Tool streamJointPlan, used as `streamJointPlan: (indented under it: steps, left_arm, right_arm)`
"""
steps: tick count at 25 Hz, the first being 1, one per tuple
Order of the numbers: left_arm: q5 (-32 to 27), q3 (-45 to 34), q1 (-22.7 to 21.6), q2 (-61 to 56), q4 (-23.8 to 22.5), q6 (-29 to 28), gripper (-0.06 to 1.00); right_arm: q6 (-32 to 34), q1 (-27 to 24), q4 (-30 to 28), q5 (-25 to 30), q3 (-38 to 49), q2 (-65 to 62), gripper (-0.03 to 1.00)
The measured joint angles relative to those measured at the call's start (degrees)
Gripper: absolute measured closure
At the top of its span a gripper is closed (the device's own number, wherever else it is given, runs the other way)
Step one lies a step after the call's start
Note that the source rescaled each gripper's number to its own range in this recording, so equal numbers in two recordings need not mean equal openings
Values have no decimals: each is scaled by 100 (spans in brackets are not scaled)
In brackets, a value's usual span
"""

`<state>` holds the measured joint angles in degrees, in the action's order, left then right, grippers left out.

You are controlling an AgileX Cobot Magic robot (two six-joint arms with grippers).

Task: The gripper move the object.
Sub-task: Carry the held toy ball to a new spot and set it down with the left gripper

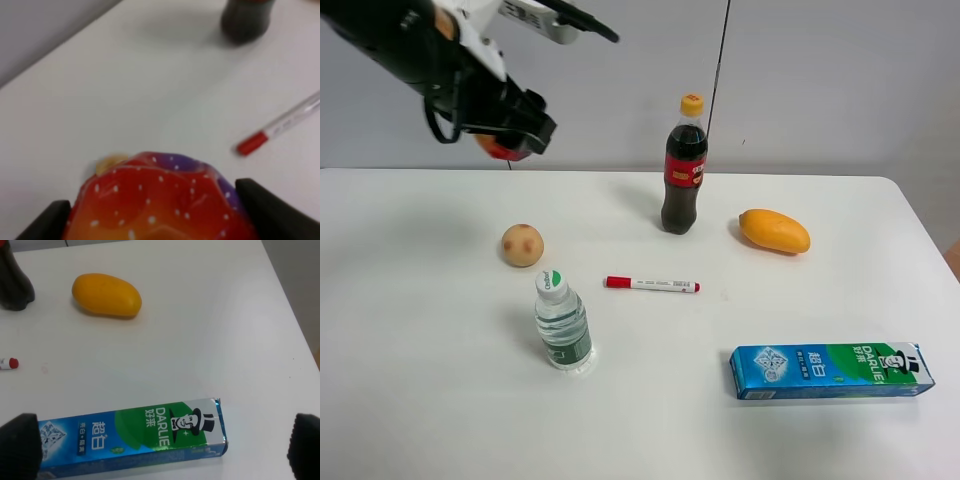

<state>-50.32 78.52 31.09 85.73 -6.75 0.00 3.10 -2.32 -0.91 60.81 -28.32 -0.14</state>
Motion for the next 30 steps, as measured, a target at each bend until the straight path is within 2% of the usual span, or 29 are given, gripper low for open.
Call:
streamJointPlan:
  steps: [4,9,12,17,21,30]
  left_arm:
    - [-41,-898,-349,-897,-5,-40,91]
    - [413,-2450,-524,-1916,152,-45,91]
    - [1065,-3396,-560,-2187,190,-45,91]
    - [2823,-4793,-560,-2094,259,-45,91]
    - [3776,-5375,-560,-1778,298,-45,91]
    - [3845,-5518,-560,-595,585,-45,91]
  right_arm:
    - [0,0,0,0,0,0,-3]
    - [0,0,0,0,0,0,-3]
    - [0,0,0,0,0,0,-3]
    - [0,0,0,0,0,0,-3]
    - [0,0,0,0,0,0,-3]
    - [0,0,0,0,0,0,-3]
